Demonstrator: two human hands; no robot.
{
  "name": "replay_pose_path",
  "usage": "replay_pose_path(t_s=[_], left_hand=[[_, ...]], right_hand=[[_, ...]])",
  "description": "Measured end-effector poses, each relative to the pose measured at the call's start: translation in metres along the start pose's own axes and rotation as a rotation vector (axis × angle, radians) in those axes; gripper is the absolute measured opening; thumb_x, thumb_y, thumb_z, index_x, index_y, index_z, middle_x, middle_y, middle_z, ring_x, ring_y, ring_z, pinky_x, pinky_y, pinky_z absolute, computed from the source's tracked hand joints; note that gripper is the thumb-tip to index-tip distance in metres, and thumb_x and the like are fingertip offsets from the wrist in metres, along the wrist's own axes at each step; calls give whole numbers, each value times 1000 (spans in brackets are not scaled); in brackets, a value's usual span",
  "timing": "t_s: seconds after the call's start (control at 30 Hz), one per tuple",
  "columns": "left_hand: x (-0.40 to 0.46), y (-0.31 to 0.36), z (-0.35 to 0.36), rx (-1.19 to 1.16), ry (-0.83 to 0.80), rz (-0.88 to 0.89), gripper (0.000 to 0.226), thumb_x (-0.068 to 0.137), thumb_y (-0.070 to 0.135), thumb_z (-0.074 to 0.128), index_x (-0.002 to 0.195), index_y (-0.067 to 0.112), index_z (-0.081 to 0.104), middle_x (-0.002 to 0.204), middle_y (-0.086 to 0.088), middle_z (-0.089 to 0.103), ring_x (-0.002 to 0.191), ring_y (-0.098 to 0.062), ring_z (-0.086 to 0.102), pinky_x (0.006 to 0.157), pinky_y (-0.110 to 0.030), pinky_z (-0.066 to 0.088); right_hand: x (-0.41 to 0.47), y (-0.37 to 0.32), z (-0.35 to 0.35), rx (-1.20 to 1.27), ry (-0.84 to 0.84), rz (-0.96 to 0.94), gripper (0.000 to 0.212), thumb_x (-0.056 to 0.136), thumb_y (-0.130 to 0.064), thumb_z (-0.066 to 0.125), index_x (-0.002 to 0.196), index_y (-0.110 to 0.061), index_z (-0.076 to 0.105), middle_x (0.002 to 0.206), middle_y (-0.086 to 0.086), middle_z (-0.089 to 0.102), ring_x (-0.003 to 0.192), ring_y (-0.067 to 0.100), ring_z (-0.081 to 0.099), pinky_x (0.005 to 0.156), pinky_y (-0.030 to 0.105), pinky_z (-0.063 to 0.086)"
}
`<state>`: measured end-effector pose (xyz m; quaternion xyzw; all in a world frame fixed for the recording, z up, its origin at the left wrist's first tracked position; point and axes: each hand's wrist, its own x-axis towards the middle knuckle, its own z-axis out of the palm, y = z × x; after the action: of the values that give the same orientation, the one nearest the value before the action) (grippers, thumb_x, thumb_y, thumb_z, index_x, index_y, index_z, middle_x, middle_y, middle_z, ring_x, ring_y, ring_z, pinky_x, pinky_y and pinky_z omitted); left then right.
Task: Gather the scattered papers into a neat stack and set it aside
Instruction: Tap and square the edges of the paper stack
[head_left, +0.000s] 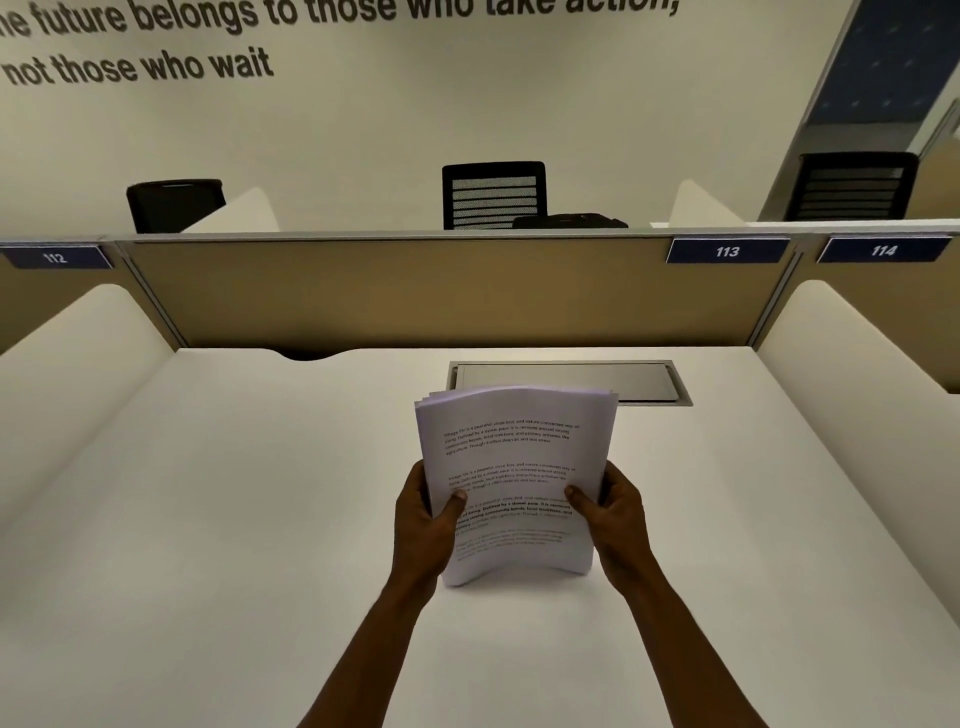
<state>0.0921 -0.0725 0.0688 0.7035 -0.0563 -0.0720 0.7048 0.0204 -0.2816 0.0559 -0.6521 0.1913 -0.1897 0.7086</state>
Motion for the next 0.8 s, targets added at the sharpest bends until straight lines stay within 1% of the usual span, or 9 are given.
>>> replay_pose_path(t_s=[0.17,0.23,0.3,0.43,0.5,0.6,0.63,0.73,0.8], left_hand=[[0,0,0,5,8,7,39,89,7,68,123,23,57,114,-2,70,103,-23,69,84,-44,62],[1,2,2,8,11,-2,39,90,10,68,123,26,56,114,-3,70,102,-23,70,82,-43,62],[2,4,6,9,17,15,37,93,9,64,126,24,55,115,-3,69,103,-22,69,81,-40,62],[4,10,12,18,28,56,36,96,10,59,130,23,53,115,-1,68,102,-19,69,80,-39,62],[4,10,11,27,32,75,36,95,11,60,128,24,54,114,2,68,102,-16,68,80,-35,62],[1,5,10,38,53,59,36,93,10,64,123,28,55,114,6,67,105,-13,66,81,-29,60],[1,3,10,35,51,45,36,93,10,63,123,28,56,114,6,68,106,-14,66,81,-28,59],[0,1,12,38,29,29,31,97,9,56,122,27,55,113,4,67,106,-15,65,75,-22,59],[1,1,14,49,43,37,28,99,11,53,123,25,55,112,1,68,105,-17,66,78,-27,59]], right_hand=[[-1,-2,0,-22,23,-13,21,91,-9,64,110,-16,62,106,5,71,97,28,68,80,43,60],[0,-3,3,-29,32,-17,17,95,-12,58,111,-17,61,107,4,71,98,27,68,81,44,60],[-1,-5,7,-29,29,-19,18,97,-12,54,113,-19,59,108,4,70,99,25,67,82,44,59],[-7,-14,11,-3,47,-55,16,100,-11,47,109,-20,56,104,4,68,93,21,67,73,33,59],[-10,-15,10,11,51,-67,12,99,-15,49,108,-21,55,104,3,67,92,19,67,73,34,59],[-11,-8,11,-23,80,-48,17,98,-16,53,113,-24,54,108,-3,67,96,15,67,75,32,58],[-12,-4,12,-42,92,-40,17,99,-15,51,112,-25,55,108,-3,67,98,16,66,76,31,57],[-11,2,16,-109,101,-44,16,102,-15,43,109,-22,56,105,0,67,98,21,64,76,31,56],[-12,0,19,-146,112,-56,16,103,-15,41,110,-19,55,103,2,66,96,21,64,69,26,55]])
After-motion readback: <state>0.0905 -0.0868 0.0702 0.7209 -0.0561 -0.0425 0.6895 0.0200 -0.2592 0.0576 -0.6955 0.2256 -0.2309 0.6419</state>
